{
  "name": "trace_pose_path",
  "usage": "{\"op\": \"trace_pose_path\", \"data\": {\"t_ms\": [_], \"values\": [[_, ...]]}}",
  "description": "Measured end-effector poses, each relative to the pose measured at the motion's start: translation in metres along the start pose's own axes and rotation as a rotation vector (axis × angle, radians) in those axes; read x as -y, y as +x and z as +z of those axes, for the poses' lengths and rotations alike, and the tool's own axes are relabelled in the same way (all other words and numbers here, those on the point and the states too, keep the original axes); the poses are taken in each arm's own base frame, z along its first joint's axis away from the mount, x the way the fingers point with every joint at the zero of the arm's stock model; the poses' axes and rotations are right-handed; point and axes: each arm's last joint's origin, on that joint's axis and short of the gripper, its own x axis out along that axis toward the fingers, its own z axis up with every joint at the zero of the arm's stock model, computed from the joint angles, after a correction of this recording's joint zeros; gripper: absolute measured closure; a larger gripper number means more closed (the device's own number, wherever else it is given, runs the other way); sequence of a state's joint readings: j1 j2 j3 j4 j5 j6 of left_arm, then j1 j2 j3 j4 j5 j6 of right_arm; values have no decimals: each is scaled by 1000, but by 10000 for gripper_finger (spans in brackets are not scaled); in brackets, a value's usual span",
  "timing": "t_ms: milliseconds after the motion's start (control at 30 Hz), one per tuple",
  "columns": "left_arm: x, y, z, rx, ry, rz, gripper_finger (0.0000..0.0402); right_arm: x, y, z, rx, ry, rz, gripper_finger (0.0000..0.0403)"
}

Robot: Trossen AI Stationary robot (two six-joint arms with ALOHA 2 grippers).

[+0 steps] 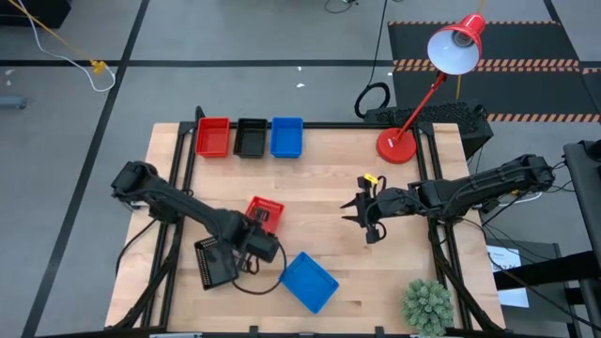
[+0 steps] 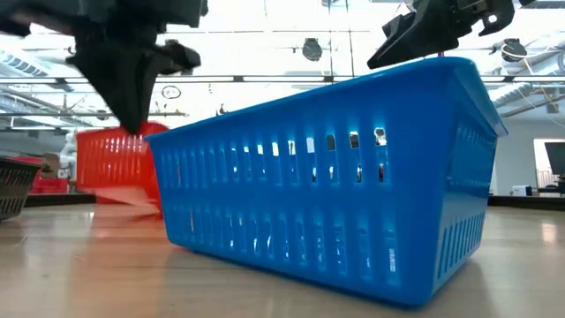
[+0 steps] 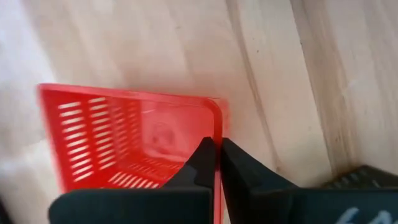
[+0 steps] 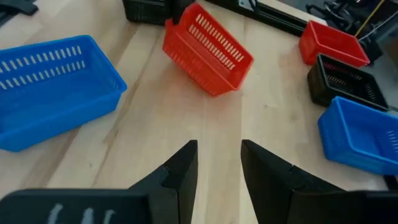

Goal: Stack baskets by color
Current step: Stack the bottom red bin on top of the stacked red bins

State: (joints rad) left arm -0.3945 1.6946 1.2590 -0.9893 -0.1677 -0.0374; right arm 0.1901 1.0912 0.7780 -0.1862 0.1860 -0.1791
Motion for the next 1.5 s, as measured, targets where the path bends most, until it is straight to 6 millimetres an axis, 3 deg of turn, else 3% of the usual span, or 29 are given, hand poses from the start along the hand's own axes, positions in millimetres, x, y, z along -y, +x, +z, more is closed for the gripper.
{"op": "trace_pose_path", "data": {"t_ms": [167, 367, 667, 1133, 1500], "values": [[-12, -37, -9, 33, -7, 25, 396, 6, 1, -1, -6, 8, -21, 284], [-24, -80, -32, 1, -24, 171, 397, 14, 2, -3, -14, -41, -49, 284], [-56, -115, -74, -68, -131, 367, 398, 28, 3, -5, -25, -76, -99, 284], [-130, -130, -118, -165, -155, 475, 398, 35, 4, -10, -69, -91, -114, 284], [-159, -103, -160, -155, -161, 488, 399, 35, 4, -10, -69, -94, -114, 284]]}}
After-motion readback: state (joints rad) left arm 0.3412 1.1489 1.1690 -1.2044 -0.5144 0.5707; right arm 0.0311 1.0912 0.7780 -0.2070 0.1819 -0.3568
